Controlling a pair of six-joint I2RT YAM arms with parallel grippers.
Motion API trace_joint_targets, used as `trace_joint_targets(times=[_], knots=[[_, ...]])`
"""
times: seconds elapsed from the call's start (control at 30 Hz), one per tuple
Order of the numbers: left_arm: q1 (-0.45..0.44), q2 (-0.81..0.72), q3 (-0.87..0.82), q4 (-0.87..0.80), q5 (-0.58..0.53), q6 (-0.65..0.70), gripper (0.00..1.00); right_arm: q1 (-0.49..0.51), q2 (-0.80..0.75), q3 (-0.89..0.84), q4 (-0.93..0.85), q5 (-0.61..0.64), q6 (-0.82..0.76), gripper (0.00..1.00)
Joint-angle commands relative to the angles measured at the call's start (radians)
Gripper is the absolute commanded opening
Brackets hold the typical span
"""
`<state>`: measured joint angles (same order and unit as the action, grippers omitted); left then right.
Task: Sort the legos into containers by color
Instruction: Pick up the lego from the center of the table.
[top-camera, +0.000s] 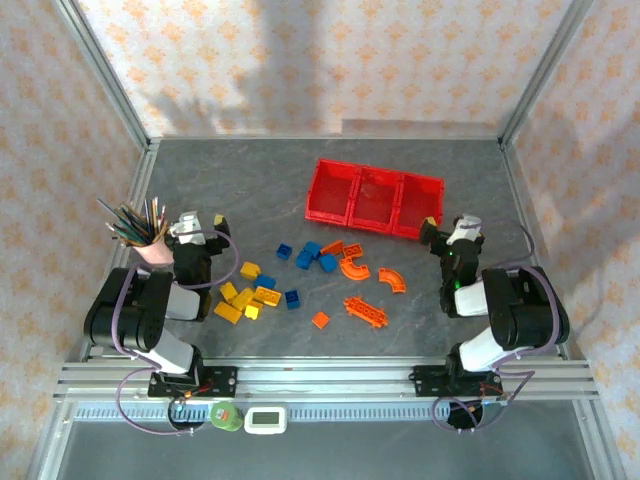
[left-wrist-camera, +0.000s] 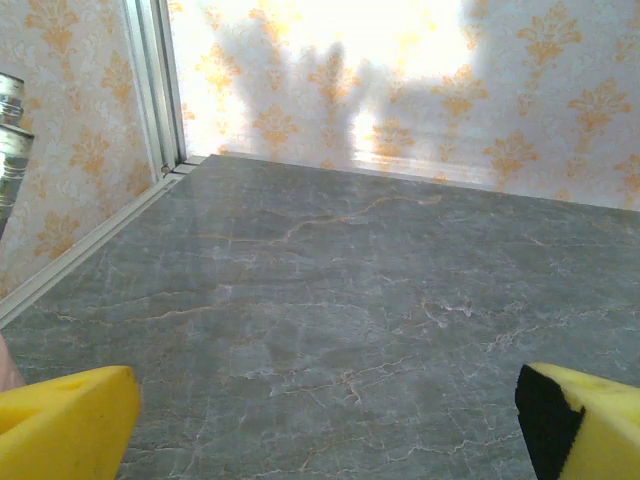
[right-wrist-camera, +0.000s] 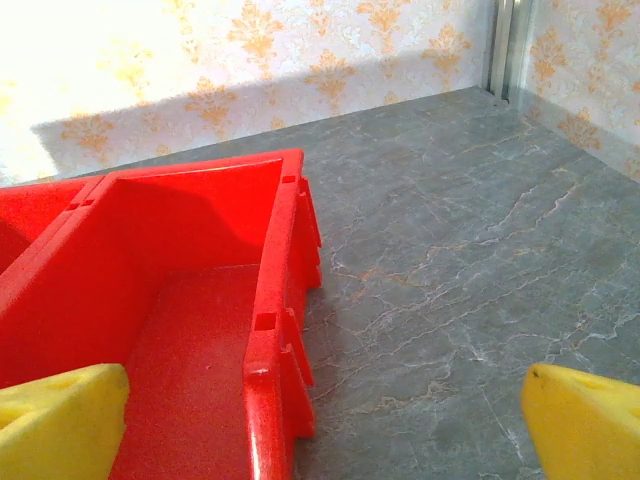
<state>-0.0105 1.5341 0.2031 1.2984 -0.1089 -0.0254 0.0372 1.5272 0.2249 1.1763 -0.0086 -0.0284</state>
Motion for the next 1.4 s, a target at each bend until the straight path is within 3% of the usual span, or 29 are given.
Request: trace_joint_targets(times=[0.0,1.37], knots=[[0.007,0.001,0.011,0.024,0.005,-0.005,1.0,-0.005,-0.007,0.011,0.046,-0.006,-0.015,1.0],[0.007,-0.007,0.01,0.02,0.012,-0.004,1.0,-0.005,-0.019,0.017,0.028,-0.012,-0.016,1.0]])
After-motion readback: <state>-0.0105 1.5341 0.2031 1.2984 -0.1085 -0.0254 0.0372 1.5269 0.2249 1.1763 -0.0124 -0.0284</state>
